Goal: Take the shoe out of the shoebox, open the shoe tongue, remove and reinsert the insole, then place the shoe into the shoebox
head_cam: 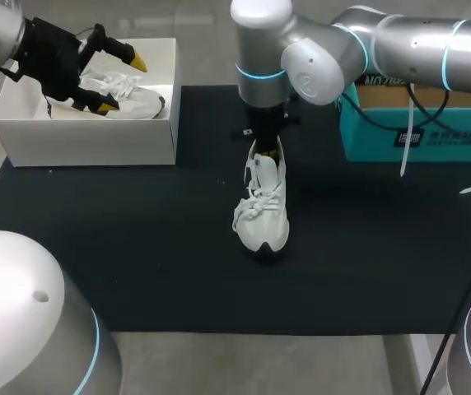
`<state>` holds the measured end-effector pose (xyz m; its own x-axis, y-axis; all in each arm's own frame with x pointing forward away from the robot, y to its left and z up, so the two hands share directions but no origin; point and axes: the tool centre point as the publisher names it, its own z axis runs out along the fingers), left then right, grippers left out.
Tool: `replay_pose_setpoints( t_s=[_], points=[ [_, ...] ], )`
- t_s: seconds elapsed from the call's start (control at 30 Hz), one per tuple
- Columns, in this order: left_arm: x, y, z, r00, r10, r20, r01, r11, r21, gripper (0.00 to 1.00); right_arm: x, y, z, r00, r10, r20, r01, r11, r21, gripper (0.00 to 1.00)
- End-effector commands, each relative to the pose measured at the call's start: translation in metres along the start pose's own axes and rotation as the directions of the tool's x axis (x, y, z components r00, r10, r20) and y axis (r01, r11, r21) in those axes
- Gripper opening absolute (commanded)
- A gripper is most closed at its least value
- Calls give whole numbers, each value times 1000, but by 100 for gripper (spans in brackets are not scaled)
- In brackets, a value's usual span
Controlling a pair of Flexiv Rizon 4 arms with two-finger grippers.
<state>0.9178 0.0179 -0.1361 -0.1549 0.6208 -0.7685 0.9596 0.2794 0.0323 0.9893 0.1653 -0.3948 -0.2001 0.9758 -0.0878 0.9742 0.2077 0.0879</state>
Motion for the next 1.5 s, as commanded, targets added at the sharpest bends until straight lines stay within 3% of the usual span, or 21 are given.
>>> replay_pose_setpoints(
  t_s=[0.03,0.23,0.47,0.63,0.97,1.27,1.3,1.33,1.37,1.5],
  points=[
    [0,0,0,1000,0,-3,0,1000,-1,100,4,5,17,1000,4,6,-4,1000,13,0],
    [0,0,0,1000,0,-3,0,1000,-1,100,8,0,25,1000,6,-11,-6,999,44,0],
    [0,0,0,1000,0,-3,0,1000,-1,100,11,-11,-7,1000,-3,21,2,998,56,0],
    [0,0,0,1000,0,-3,0,1000,-1,100,14,-22,-17,1000,-6,11,5,997,75,0],
    [0,0,0,1000,0,-3,0,1000,-1,100,10,-30,-31,997,46,-59,-33,978,205,0],
    [0,0,0,1000,0,-3,0,1000,-1,100,9,-36,-42,987,102,-122,-47,922,385,0],
    [0,0,0,1000,0,-3,0,1000,-1,100,9,-37,-41,986,104,-127,-47,920,389,7],
    [0,0,0,1000,0,-3,0,1000,-1,100,10,-37,-40,985,106,-137,-47,923,382,23],
    [0,0,0,1000,0,-3,0,1000,-1,100,10,-38,-38,985,107,-137,-47,923,383,31],
    [0,0,0,1000,0,-3,0,1000,-1,100,14,-39,-32,982,113,-153,-45,920,390,40]
  ],
)
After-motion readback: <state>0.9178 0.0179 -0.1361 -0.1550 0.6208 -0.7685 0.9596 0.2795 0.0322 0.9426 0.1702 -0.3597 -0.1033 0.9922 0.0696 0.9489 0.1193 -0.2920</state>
